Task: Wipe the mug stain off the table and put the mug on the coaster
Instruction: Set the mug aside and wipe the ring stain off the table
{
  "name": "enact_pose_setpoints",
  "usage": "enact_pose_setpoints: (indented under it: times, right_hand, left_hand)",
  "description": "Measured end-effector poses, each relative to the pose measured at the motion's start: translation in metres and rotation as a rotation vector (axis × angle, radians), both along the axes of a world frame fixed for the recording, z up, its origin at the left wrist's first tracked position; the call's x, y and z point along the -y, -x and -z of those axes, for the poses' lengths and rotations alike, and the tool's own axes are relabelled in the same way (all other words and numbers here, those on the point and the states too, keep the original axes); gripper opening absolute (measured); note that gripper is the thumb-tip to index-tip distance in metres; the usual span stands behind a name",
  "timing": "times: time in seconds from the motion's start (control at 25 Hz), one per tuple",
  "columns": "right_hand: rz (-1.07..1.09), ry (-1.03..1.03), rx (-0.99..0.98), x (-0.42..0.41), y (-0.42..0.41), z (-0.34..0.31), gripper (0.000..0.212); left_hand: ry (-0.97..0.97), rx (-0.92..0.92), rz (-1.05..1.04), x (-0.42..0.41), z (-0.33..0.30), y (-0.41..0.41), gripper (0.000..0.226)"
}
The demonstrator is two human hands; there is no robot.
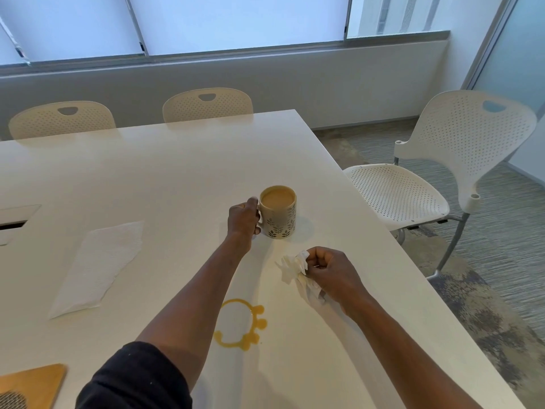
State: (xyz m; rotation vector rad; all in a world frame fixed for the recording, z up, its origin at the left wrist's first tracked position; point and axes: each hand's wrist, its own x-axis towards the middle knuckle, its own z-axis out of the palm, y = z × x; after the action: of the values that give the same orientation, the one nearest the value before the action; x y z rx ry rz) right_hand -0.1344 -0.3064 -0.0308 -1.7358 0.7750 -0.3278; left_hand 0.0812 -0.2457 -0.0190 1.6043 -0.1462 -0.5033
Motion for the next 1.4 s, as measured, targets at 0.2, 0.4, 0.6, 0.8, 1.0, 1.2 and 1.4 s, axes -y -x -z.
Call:
enact_pose_setpoints:
  times: [0.2, 0.4, 0.6, 0.8, 1.0, 1.2, 1.4]
  right_hand:
    - [-0.024, 0.004, -0.013, 0.003, -0.001, 0.0, 0.018]
    - [-0.037, 0.002, -0.014, 0.006, -0.003, 0.0, 0.02]
    - [-0.071, 0.031, -0.028, 0.007, -0.009, 0.0, 0.016]
    - [-0.133, 0.12, -0.036, -0.007, -0.032, -0.004, 0.012]
    - [-0.266, 0.583, 0.09, -0.039, -0.06, -0.01, 0.019]
    - [-0.38, 0.908, -0.054, -0.067, -0.067, -0.002, 0.025]
    - [-0.364, 0.895, -0.253, -0.082, -0.056, -0.007, 0.036]
  left_hand:
    - [-0.005, 0.007, -0.003, -0.002, -0.002, 0.002, 0.034]
    - [-0.157, 0.172, 0.026, -0.008, -0.006, -0.001, 0.039]
    - [-0.241, 0.298, -0.009, -0.044, -0.004, -0.002, 0.039]
    - [-0.501, 0.619, -0.059, -0.124, 0.013, 0.007, 0.015]
    - [-0.791, 0.859, 0.159, -0.189, 0.041, 0.035, 0.033]
    - [-1.003, 0.804, 0.274, -0.209, 0.049, 0.059, 0.054]
    - [-1.052, 0.786, 0.324, -0.222, 0.046, 0.081, 0.057]
